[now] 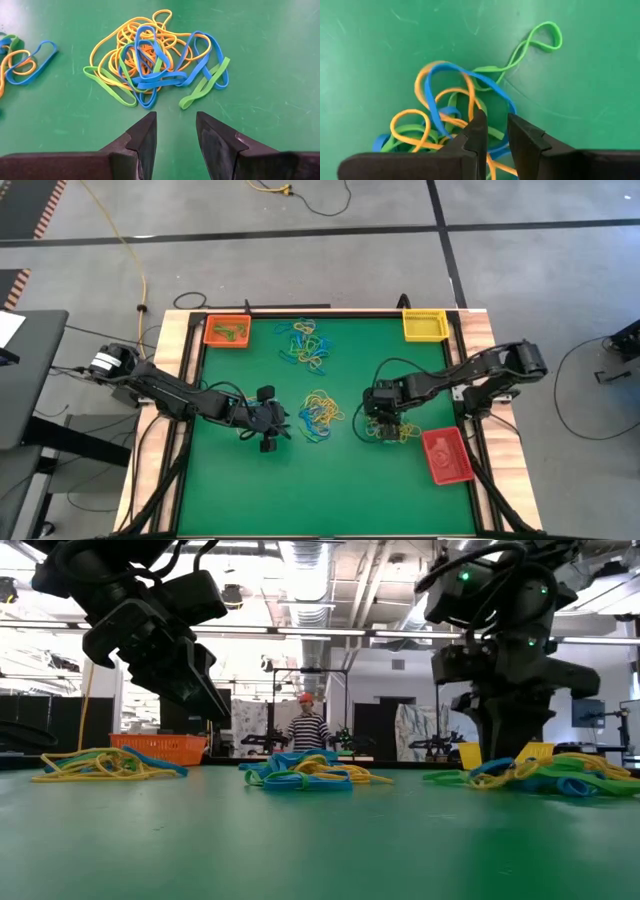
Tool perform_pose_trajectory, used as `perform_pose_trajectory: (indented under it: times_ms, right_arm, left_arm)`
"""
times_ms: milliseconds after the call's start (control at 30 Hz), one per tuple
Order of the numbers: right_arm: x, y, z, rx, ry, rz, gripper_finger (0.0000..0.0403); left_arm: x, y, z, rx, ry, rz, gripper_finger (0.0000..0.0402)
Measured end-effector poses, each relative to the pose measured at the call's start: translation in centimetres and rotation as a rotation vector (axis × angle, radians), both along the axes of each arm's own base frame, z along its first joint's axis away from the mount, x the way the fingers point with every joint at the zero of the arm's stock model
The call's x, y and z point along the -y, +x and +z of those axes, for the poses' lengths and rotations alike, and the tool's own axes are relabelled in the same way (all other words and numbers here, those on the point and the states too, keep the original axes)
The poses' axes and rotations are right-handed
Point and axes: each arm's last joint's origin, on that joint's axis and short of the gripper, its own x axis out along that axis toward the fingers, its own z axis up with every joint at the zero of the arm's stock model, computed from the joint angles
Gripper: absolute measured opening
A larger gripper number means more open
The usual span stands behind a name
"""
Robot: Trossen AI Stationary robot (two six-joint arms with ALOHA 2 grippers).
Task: Sort rubber bands into baskets
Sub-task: Put the blue rubber band into the red bin
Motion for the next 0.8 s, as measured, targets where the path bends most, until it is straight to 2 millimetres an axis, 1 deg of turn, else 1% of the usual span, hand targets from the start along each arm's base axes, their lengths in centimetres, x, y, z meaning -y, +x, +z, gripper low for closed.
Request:
perform_pose_trajectory:
  times_ms: [133,233,333,467,800]
  right_arm:
    - [-0.1,0.2,1.4,0.061,0.003,0.005,0.0101]
    - [-0.1,0.1,1.7,0.072,-0.006,0.007,0.0101]
    - [0.0,0.0,1.5,0.063,-0.022,0.004,0.0101]
    - [0.3,-0.3,0.6,0.024,-0.053,-0.003,0.0101]
    - [0.6,-0.5,-0.1,0.05,-0.054,-0.025,0.0101]
  left_arm:
    - [0.0,0.0,0.0,0.0,0.0,0.0,0.0128]
    - [0.0,0.0,0.0,0.0,0.003,-0.003,0.0128]
    - [0.0,0.0,0.0,0.0,0.003,-0.003,0.0128]
    - [0.0,0.0,0.0,0.0,0.004,-0.002,0.0128]
    - [0.0,0.0,0.0,-0.004,-0.009,-0.009,0.0128]
